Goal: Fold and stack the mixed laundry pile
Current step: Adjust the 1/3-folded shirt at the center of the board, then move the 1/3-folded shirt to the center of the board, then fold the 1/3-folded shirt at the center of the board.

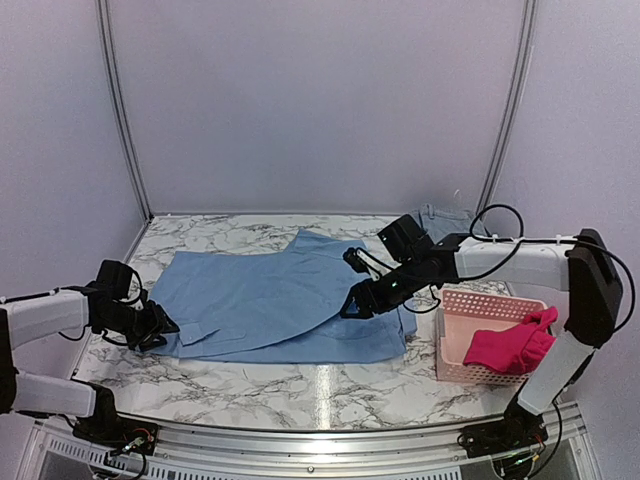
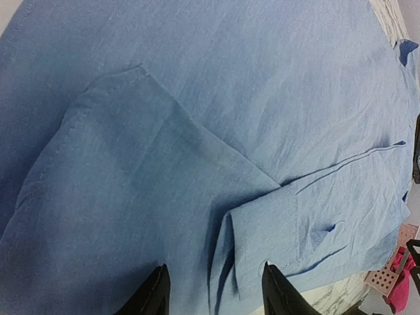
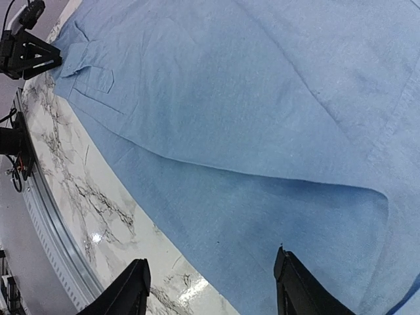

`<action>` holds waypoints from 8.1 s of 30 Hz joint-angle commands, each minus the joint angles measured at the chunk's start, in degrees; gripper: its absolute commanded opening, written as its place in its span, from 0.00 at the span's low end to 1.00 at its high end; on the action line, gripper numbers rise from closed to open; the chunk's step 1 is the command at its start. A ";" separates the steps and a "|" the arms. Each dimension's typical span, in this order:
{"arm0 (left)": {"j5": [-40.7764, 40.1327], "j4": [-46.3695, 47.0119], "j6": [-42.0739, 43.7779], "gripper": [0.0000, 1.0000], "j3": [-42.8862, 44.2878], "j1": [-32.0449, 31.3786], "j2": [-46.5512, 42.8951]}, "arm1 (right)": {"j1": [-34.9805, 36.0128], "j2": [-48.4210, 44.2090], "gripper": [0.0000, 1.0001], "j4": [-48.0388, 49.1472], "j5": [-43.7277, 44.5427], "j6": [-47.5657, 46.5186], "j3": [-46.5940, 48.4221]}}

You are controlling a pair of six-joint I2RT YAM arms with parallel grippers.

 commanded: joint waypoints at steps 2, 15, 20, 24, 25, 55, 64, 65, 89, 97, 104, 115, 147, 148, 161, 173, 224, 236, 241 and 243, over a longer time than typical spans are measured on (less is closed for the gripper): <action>2.82 6.43 -0.94 0.48 -1.11 -0.92 4.03 | -1.24 -2.78 0.59 -2.82 3.15 1.80 -3.28; 2.16 8.51 -1.27 0.05 2.15 -2.08 7.86 | -2.77 0.09 0.56 -4.54 8.75 1.93 -9.51; -0.16 4.99 0.33 0.00 5.40 -2.08 6.66 | -3.32 0.12 0.54 -4.72 9.83 1.41 -10.61; -6.91 -1.24 4.18 0.00 10.05 -2.08 5.37 | -3.94 0.16 0.54 -4.92 10.27 1.20 -11.24; -8.32 -2.74 5.18 0.00 11.36 -2.02 5.81 | -4.07 0.13 0.54 -4.98 10.27 1.18 -11.33; -11.47 -4.79 9.15 0.51 30.55 -8.70 24.03 | -4.08 14.42 0.48 -3.39 -1.14 -1.99 16.92; -15.68 -3.57 4.13 0.39 22.18 -8.84 26.02 | -3.48 20.58 0.44 -0.90 -3.21 -1.98 13.36; -16.32 -4.22 3.57 0.38 20.96 -8.84 25.14 | -3.25 20.15 0.44 -0.81 -3.19 -2.14 12.01; -14.38 -10.03 10.48 0.78 30.90 -8.84 14.97 | -15.83 19.15 0.53 -9.65 -0.70 -8.43 30.79; -14.77 -8.81 12.12 0.80 36.98 -8.84 22.30 | -20.38 33.48 0.50 -11.76 0.97 -7.42 44.71; -14.59 -8.47 12.42 0.80 39.29 -8.84 26.25 | -20.39 42.07 0.48 -16.35 -0.39 -11.95 52.37; -15.55 -8.21 12.98 0.80 41.77 -8.45 30.39 | -18.82 44.57 0.41 -21.68 -7.37 -16.73 49.77; -13.98 -8.03 37.29 0.77 60.10 1.70 48.94 | -19.26 47.61 0.00 -14.84 8.71 -15.00 69.58; -14.09 -8.03 40.26 0.76 60.31 1.70 48.82 | -19.25 48.63 0.00 -14.77 8.88 -15.20 71.59; -3.48 -9.34 63.65 0.66 67.45 1.70 56.60 | -18.73 48.24 0.00 -12.79 4.93 -15.44 69.19; -3.26 -10.61 70.91 0.52 71.11 1.62 63.88 | -18.80 47.22 0.00 -14.11 3.99 -15.78 66.53; -2.49 -18.51 79.09 0.47 76.14 3.57 61.18 | -20.48 42.53 0.00 -13.56 1.31 -14.76 61.96; -2.60 -18.44 80.93 0.53 74.91 3.81 64.86 | -20.52 42.75 0.00 -13.56 1.48 -14.56 62.05; -4.13 -18.41 82.49 0.54 73.20 3.81 65.47 | -20.47 42.84 0.00 -13.70 1.66 -14.44 62.19; -3.70 -18.42 82.28 0.53 73.34 3.86 66.12 | -20.47 42.84 0.00 -13.77 1.78 -14.45 62.30</action>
